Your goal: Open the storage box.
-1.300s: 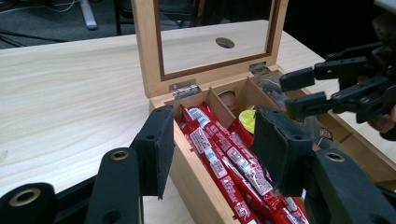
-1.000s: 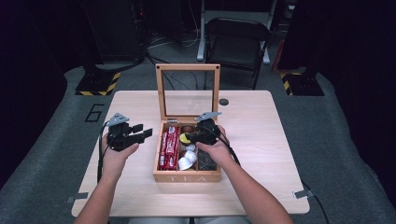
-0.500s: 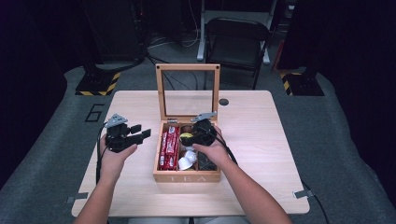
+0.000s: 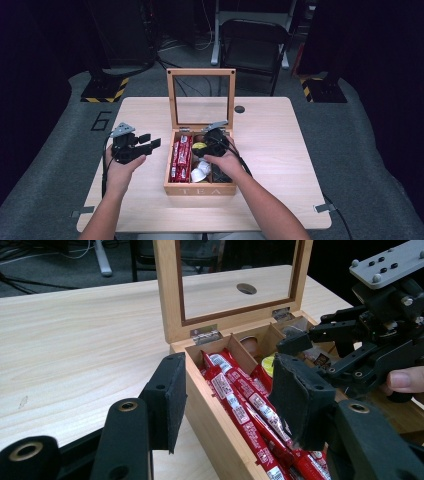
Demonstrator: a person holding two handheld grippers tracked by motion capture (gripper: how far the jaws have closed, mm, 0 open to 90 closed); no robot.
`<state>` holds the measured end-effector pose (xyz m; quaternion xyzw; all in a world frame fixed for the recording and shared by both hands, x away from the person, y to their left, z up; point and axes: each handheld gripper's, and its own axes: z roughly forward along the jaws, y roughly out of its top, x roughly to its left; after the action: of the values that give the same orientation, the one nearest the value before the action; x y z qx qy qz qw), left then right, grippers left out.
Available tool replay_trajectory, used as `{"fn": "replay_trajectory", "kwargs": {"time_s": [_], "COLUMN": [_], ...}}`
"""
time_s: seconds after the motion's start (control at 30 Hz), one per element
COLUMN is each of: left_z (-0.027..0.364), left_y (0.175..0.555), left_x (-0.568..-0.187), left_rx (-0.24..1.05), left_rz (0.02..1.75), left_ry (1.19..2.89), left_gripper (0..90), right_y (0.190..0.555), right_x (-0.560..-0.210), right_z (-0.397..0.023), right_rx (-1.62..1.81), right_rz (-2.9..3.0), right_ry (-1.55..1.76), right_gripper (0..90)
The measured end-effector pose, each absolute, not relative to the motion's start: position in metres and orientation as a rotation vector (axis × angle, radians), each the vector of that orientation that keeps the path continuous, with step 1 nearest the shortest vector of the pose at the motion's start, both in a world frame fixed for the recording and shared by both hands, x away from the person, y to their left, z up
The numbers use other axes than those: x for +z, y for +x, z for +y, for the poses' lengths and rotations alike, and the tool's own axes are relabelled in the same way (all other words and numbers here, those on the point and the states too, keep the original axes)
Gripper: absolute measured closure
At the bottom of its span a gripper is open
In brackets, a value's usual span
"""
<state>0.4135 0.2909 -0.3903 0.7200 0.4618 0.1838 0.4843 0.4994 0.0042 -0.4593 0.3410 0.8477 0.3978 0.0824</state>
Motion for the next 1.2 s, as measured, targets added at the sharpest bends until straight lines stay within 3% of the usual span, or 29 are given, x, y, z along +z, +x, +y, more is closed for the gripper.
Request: {"fn": "replay_trajectory", "kwargs": {"time_s": [1.2], "left_z": [0.2929], "left_y": [0.4124], "left_x": [-0.3898], "left_rx": [0.452], "left_rz": [1.123], "left_ry": [1.747], "left_gripper": [48.1], "right_y": [0.4982], "right_x": [-0.4626], "right_z": [0.0095], "right_rx": [1.176], "right_rz": [2.54], "right_ry": [0.994], "right_gripper": [37.2]}}
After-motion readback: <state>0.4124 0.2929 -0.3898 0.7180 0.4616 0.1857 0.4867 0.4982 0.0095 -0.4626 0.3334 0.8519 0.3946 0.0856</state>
